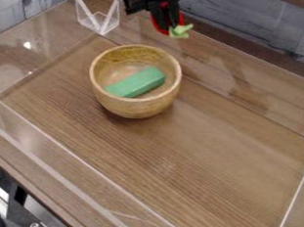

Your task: Move the red fruit to the left side of the table

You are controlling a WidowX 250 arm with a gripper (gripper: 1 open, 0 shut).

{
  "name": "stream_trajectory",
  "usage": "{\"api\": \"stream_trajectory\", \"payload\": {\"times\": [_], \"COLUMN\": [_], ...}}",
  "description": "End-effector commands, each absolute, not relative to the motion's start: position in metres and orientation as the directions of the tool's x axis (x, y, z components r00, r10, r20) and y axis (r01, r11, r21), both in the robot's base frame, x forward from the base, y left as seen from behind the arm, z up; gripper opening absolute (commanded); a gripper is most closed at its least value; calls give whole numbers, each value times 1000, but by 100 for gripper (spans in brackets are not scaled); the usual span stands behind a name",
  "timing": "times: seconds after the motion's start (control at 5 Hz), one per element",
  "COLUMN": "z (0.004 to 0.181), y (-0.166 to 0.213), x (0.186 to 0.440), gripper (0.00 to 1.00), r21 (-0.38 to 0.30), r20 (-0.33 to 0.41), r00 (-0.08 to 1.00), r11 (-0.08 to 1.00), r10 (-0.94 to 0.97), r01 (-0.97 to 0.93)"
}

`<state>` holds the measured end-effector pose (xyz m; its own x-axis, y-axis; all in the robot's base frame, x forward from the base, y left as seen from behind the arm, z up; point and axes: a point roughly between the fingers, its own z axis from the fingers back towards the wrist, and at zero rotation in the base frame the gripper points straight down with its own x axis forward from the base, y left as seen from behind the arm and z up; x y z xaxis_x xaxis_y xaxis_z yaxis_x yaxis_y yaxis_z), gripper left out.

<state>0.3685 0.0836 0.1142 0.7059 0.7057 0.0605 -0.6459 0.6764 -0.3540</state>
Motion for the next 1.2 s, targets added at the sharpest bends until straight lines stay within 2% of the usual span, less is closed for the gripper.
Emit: {"api": "stream_trajectory", "payload": {"times": [0.0, 0.4, 0.8, 1.0], "z": [142, 150, 147, 149], "y": [94, 88, 74, 98], "x": [373, 374, 368, 358], "gripper": [0, 0, 0, 0], "r21": [-385, -390, -387, -386], "r20": [127, 133, 143, 139], "r00": [715, 739, 714, 692], "r11": [698, 721, 702, 682], "r10": [688, 660, 686, 708], "r01": [-603, -573, -598, -621]}}
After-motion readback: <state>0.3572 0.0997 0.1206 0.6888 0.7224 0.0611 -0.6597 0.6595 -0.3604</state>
